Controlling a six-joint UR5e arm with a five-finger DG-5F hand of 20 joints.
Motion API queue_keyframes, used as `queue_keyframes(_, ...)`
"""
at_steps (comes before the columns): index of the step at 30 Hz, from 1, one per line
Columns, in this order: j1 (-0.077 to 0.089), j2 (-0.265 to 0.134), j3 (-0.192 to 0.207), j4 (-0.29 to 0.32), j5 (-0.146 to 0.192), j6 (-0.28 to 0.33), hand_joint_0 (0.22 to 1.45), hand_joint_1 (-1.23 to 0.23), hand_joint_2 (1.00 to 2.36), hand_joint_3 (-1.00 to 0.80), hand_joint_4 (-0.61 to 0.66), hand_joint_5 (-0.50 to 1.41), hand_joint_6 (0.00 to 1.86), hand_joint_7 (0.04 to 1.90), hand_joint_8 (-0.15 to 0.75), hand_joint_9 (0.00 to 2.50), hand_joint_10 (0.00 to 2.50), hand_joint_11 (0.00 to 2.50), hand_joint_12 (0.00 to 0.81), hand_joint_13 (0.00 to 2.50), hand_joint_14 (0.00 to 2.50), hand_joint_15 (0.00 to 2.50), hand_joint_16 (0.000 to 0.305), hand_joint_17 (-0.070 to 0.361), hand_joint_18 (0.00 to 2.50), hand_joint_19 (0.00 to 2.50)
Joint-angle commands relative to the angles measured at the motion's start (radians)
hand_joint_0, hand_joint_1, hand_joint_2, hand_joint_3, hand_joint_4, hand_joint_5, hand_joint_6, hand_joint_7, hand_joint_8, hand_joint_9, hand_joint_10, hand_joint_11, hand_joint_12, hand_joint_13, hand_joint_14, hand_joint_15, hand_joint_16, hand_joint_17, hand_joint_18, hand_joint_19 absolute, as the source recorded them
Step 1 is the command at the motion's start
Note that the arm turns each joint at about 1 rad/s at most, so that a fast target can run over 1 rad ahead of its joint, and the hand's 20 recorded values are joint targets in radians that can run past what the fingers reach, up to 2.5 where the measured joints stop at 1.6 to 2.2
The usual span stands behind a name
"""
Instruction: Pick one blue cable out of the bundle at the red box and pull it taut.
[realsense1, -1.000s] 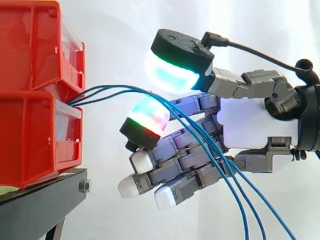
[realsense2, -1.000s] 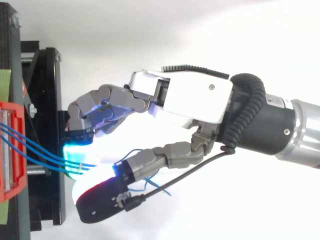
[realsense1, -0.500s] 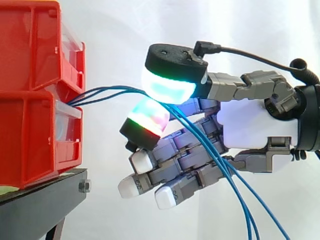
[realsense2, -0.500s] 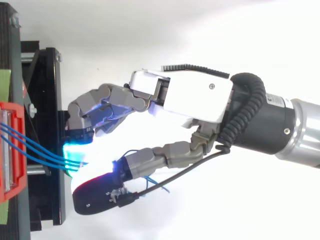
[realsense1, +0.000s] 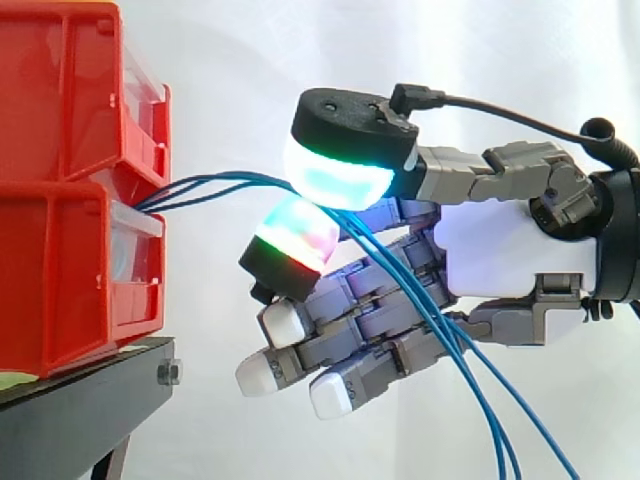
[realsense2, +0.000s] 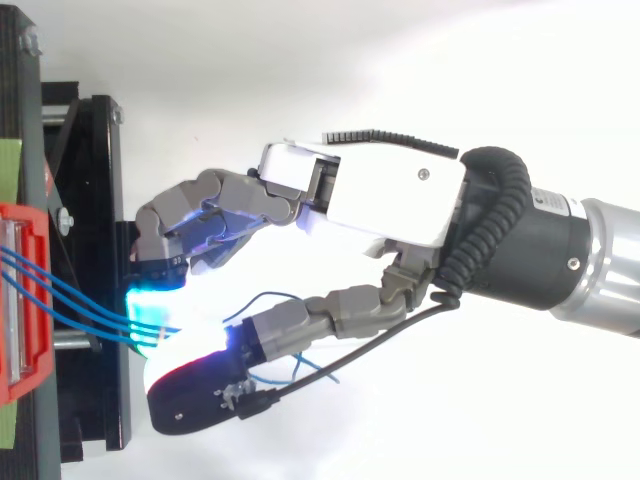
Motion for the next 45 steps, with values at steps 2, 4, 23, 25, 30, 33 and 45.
queue_keyframes(2, 0.000, 0.000, 0.000, 0.000, 0.000, 0.002, 0.76, -0.90, 1.01, -0.31, 0.25, -0.25, 0.88, 1.18, 0.359, 0.60, 0.01, 0.90, 0.436, 0.56, 0.01, 0.20, 0.059, 0.132, 0.73, 0.35)
queue_keyframes(4, 0.000, 0.000, 0.000, 0.000, 0.000, 0.002, 0.76, -0.91, 1.01, -0.31, 0.25, -0.25, 0.88, 1.19, 0.358, 0.59, 0.01, 0.90, 0.435, 0.56, 0.01, 0.20, 0.059, 0.132, 0.73, 0.35)
queue_keyframes(23, 0.000, 0.000, 0.000, 0.000, 0.000, 0.000, 0.72, -1.02, 1.02, -0.25, 0.26, -0.29, 0.85, 1.21, 0.346, 0.47, 0.02, 0.88, 0.444, 0.53, 0.01, 0.19, 0.060, 0.136, 0.74, 0.32)
queue_keyframes(25, 0.000, 0.000, 0.000, 0.000, 0.000, 0.000, 0.69, -1.03, 1.01, -0.34, 0.27, -0.29, 0.85, 1.21, 0.345, 0.45, 0.02, 0.88, 0.442, 0.51, 0.01, 0.20, 0.061, 0.136, 0.73, 0.33)
queue_keyframes(30, 0.000, 0.000, 0.000, 0.000, 0.000, 0.000, 0.58, -0.97, 1.00, -0.50, 0.29, -0.29, 0.84, 1.17, 0.355, 0.45, 0.02, 0.87, 0.448, 0.51, 0.01, 0.21, 0.061, 0.138, 0.72, 0.36)
queue_keyframes(33, 0.000, 0.000, 0.000, 0.000, 0.000, 0.000, 0.51, -0.94, 1.00, -0.50, 0.33, -0.29, 0.84, 1.16, 0.377, 0.47, 0.01, 0.88, 0.464, 0.52, 0.01, 0.22, 0.064, 0.144, 0.74, 0.37)
queue_keyframes(45, 0.000, 0.000, 0.000, 0.000, 0.000, 0.000, 0.52, -0.63, 1.00, -0.50, 0.29, -0.23, 0.80, 1.14, 0.401, 0.59, 0.02, 0.89, 0.468, 0.54, 0.01, 0.23, 0.065, 0.146, 0.75, 0.41)
